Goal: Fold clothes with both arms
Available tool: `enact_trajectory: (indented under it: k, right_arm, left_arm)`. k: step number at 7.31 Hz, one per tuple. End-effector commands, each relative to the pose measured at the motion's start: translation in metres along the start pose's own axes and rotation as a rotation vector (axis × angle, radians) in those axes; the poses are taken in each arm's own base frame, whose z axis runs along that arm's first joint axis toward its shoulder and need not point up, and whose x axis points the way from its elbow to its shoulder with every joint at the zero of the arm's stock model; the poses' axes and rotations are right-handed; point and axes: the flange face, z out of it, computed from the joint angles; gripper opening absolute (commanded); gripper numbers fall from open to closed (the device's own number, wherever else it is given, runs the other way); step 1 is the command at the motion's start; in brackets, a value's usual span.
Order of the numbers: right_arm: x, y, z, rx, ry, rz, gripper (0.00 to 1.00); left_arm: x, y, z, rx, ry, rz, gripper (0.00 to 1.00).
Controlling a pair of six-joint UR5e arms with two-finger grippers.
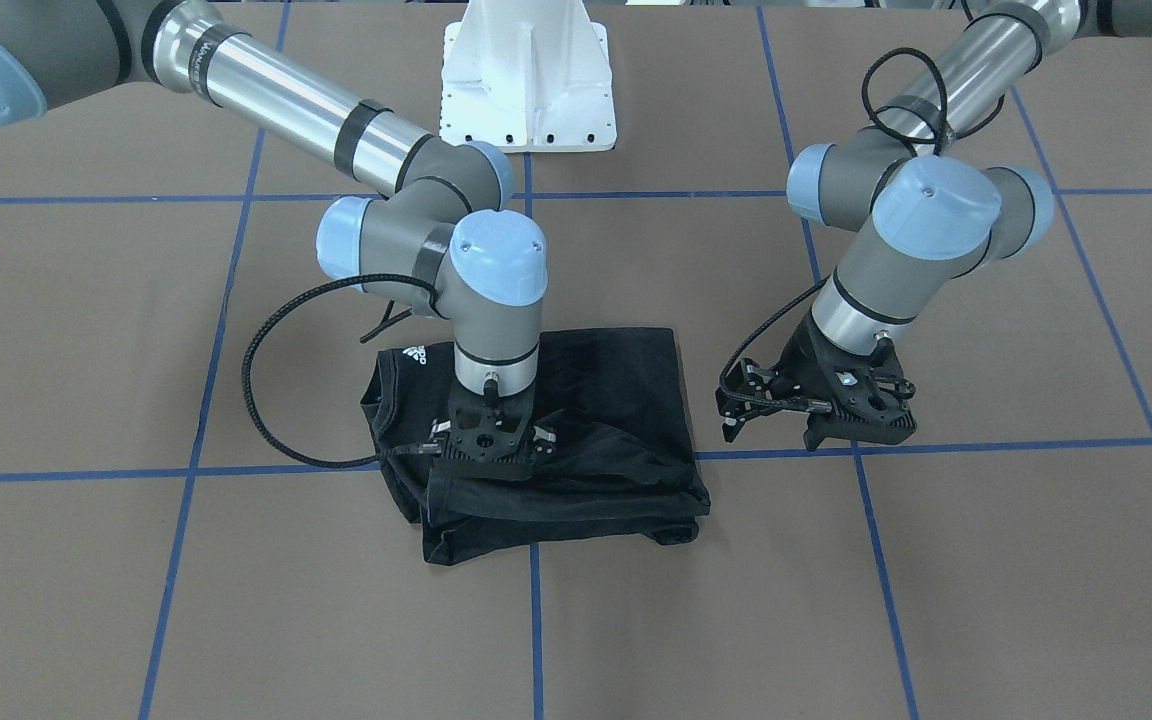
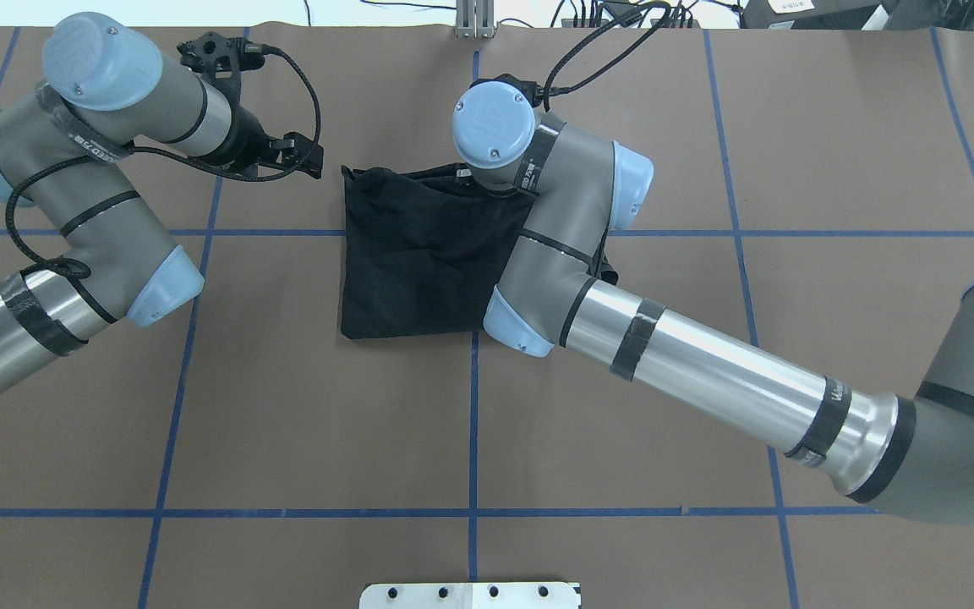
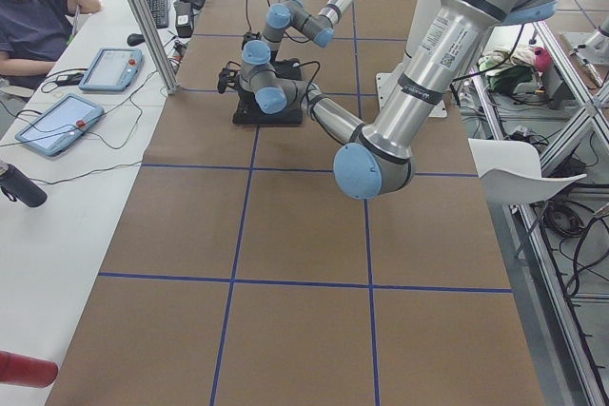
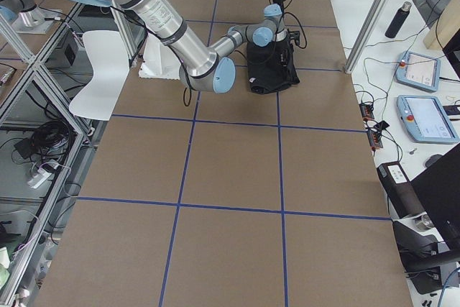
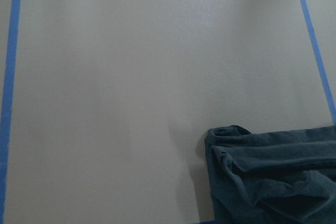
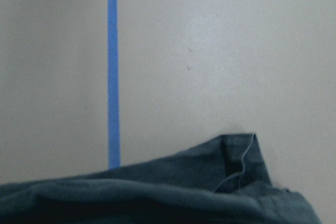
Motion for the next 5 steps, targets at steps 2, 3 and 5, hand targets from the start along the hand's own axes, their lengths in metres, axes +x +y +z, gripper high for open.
enact_trajectory:
  k: [2,3,5]
  right_arm:
    - [0.056,-0.098,0.039,0.025,0.009,-0.045,0.0]
    - [0.064,-0.12,0.024,-0.044,-0.047,-0.023,0.23]
    - [0.069,-0.129,0.01,-0.137,-0.117,-0.01,0.99]
  left_arm:
    - [0.002,0.001,-0.001,0.0,0.004,-0.003,1.0]
    - [0.002,0.0,-0.002,0.001,0.004,-0.002,1.0]
    - [-0.001,0.002,-0.006,0.001,0.002,0.003,1.0]
